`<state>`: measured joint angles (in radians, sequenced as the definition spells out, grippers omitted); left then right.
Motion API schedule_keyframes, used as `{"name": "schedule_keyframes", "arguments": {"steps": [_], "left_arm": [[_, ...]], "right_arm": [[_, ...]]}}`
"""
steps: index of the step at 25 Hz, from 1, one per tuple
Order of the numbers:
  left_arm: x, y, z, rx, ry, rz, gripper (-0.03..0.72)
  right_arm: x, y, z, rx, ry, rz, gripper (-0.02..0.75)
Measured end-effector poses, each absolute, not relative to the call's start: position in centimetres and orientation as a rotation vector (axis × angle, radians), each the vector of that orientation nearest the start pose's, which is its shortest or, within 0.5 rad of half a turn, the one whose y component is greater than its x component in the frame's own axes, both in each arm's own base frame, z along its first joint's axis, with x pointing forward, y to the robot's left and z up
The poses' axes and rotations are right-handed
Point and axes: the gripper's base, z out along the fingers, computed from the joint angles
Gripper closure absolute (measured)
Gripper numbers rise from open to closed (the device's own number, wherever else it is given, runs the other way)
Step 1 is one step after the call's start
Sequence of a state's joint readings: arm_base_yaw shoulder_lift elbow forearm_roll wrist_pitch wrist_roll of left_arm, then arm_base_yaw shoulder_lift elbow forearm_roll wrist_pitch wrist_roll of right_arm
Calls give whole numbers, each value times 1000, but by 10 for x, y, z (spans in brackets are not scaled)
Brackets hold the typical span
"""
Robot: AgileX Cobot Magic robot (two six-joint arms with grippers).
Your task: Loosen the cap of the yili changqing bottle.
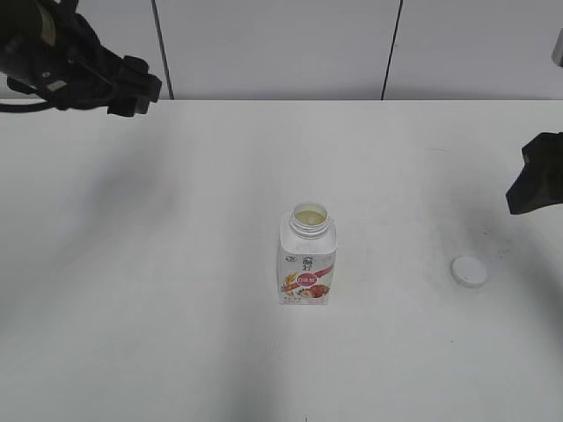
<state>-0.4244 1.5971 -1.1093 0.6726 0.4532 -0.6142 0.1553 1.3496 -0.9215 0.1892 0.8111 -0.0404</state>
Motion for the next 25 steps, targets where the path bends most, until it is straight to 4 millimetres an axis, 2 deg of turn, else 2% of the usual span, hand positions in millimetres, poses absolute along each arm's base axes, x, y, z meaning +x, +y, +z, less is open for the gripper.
{"name": "schedule_keyframes", "arguments": {"steps": [4,7,11,16,21,25], "left_arm": [[327,-108,290,315,2423,115,145],[331,-91,304,195,2549,47,145],[339,-52,313,47,2657,-7,146],[339,-8,309,-43,2749,14,155],[329,-1,302,-43,2889,22,162],[324,-2,303,-45,2914,0,165]], "right_arm": [[241,50,263,-158,2795,243,165],[234,49,266,-171,2831,242,167],[227,48,276,-196,2861,226,167],[227,46,296,-222,2850,198,167],[226,46,302,-231,2866,195,167],[221,45,302,-238,2914,197,167]]}}
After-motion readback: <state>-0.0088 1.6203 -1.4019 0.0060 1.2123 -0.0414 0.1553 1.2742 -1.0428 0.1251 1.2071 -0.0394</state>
